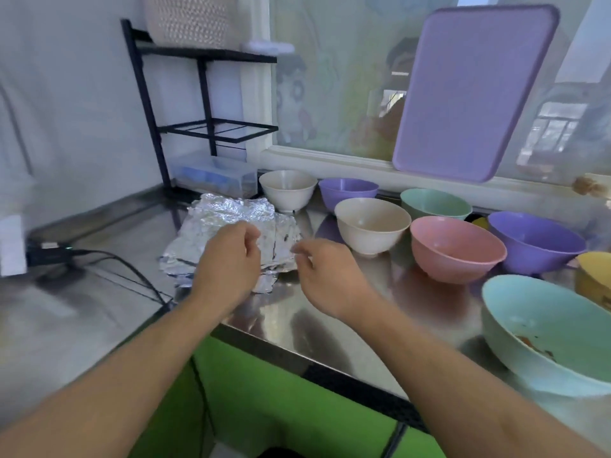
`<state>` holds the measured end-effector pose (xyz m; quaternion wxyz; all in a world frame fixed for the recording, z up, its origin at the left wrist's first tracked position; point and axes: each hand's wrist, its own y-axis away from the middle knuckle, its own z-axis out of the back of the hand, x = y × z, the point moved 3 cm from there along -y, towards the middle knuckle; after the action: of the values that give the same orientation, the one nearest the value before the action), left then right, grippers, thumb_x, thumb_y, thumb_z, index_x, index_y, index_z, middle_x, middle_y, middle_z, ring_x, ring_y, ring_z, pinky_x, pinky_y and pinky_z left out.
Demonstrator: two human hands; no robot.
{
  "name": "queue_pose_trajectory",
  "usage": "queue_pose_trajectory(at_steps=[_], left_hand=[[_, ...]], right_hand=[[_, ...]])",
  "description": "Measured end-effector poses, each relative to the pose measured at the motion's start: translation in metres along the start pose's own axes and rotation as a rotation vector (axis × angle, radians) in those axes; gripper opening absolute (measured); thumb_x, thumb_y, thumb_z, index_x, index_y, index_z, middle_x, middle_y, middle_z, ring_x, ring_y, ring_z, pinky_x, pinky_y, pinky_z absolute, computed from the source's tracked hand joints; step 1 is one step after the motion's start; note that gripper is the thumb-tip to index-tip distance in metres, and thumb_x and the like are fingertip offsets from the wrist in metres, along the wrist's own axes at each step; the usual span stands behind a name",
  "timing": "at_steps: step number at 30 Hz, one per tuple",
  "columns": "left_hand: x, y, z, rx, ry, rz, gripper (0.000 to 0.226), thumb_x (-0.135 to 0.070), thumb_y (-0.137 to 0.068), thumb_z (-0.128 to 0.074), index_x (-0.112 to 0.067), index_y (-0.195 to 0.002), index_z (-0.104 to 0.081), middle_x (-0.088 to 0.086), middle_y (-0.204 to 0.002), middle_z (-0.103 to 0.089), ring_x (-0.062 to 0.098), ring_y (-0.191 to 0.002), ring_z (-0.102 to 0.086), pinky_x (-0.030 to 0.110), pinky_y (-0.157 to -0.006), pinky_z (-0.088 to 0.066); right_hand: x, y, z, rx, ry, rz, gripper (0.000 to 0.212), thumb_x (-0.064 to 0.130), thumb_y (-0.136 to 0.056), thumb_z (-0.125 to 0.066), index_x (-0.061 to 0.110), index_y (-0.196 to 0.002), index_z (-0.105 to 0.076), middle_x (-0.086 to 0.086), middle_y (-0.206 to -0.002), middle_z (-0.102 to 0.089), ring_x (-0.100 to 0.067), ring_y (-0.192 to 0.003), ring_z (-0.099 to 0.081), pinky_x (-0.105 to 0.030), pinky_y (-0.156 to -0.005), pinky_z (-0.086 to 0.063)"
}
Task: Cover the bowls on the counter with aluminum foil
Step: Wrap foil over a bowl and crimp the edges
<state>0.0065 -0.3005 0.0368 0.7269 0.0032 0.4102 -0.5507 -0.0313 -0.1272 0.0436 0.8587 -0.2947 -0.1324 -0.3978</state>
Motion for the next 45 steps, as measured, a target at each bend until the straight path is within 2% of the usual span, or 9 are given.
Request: queue_pose_trajectory(at_steps=[7,13,16,19,21,25,32,35,45], left_hand=[[0.046,-0.019,0.011,0.338,-0.25,0.14,0.075,-0.038,-0.095,-0.073,-0.015,-0.158,-0.038,0.009,-0.16,-0.041,0.026,-0.142,-0.045,0.039,-0.114,-0.039],[0.066,-0.024,0.001,0.54,-0.369,0.062,0.089,-0.058,-0.089,-0.076,-0.023,-0.161,-0.037,0.001,-0.166,-0.037,0.023,-0.149,-0.04,0.041,-0.121,-0.035],[0.067,-0.027,-0.001,0.48,-0.377,0.033,0.061,-0.05,-0.096,-0.071,-0.028,-0.15,-0.053,-0.002,-0.154,-0.053,0.022,-0.137,-0.053,0.042,-0.11,-0.046],[0.06,-0.027,-0.001,0.329,-0.444,-0.098,0.012,-0.032,-0.103,-0.062,-0.03,-0.102,-0.073,-0.006,-0.103,-0.073,0.017,-0.089,-0.067,0.033,-0.07,-0.051],[0.057,-0.026,0.0,0.199,-0.517,-0.157,0.026,-0.019,-0.103,-0.057,-0.024,-0.079,-0.064,-0.005,-0.078,-0.066,0.017,-0.069,-0.063,0.033,-0.057,-0.049],[0.035,-0.021,0.013,-0.067,-0.389,-0.304,0.016,-0.004,-0.097,-0.062,-0.018,-0.096,-0.069,-0.001,-0.088,-0.071,0.024,-0.074,-0.067,0.043,-0.061,-0.058],[-0.032,0.021,0.026,-0.203,-0.187,-0.83,0.039,0.006,-0.083,-0.077,-0.008,-0.12,-0.076,0.007,-0.109,-0.078,0.029,-0.096,-0.075,0.045,-0.079,-0.063],[-0.061,0.037,0.024,-0.118,-0.125,-0.975,0.055,0.019,-0.068,-0.084,-0.005,-0.117,-0.077,0.008,-0.114,-0.077,0.027,-0.102,-0.074,0.043,-0.086,-0.062],[-0.169,0.083,-0.024,0.002,0.176,-1.132,0.024,-0.012,-0.098,-0.061,-0.01,-0.112,-0.08,-0.001,-0.121,-0.075,0.02,-0.116,-0.069,0.038,-0.102,-0.053]], right_hand=[[0.014,-0.06,-0.044,0.205,0.022,-0.156,0.029,0.016,-0.098,-0.057,0.009,-0.125,-0.066,-0.01,-0.125,-0.07,-0.031,-0.12,-0.061,-0.035,-0.098,-0.05],[0.004,-0.062,-0.056,0.315,0.048,-0.232,0.008,0.004,-0.081,-0.059,0.011,-0.086,-0.057,-0.009,-0.096,-0.065,-0.031,-0.095,-0.059,-0.026,-0.068,-0.038],[0.001,-0.059,-0.058,0.284,-0.034,-0.276,0.011,0.003,-0.079,-0.057,0.011,-0.085,-0.062,-0.007,-0.091,-0.068,-0.031,-0.092,-0.061,-0.029,-0.072,-0.044],[0.001,-0.055,-0.05,0.235,-0.143,-0.318,0.018,0.006,-0.087,-0.057,0.015,-0.099,-0.066,-0.001,-0.099,-0.069,-0.027,-0.1,-0.059,-0.029,-0.082,-0.046],[-0.002,-0.055,-0.049,0.183,-0.249,-0.385,0.027,0.008,-0.091,-0.059,0.011,-0.115,-0.068,-0.004,-0.109,-0.073,-0.024,-0.102,-0.065,-0.03,-0.086,-0.05],[-0.009,-0.059,-0.044,0.039,-0.766,-0.617,0.022,0.029,-0.087,-0.063,0.008,-0.094,-0.064,-0.007,-0.081,-0.068,-0.026,-0.075,-0.064,-0.045,-0.089,-0.061],[-0.033,-0.042,0.023,0.028,-1.555,-0.752,0.06,0.036,-0.095,-0.064,-0.01,-0.132,-0.055,-0.039,-0.128,-0.065,-0.052,-0.113,-0.07,-0.061,-0.097,-0.058],[-0.047,-0.019,0.059,-0.062,-1.44,-0.714,0.058,0.018,-0.084,-0.064,-0.014,-0.132,-0.06,-0.036,-0.138,-0.061,-0.046,-0.115,-0.066,-0.049,-0.091,-0.056],[-0.118,0.13,0.201,-0.617,-1.033,-0.817,0.008,0.0,-0.092,-0.065,0.007,-0.088,-0.068,-0.007,-0.067,-0.064,-0.021,-0.057,-0.064,-0.032,-0.054,-0.058]])
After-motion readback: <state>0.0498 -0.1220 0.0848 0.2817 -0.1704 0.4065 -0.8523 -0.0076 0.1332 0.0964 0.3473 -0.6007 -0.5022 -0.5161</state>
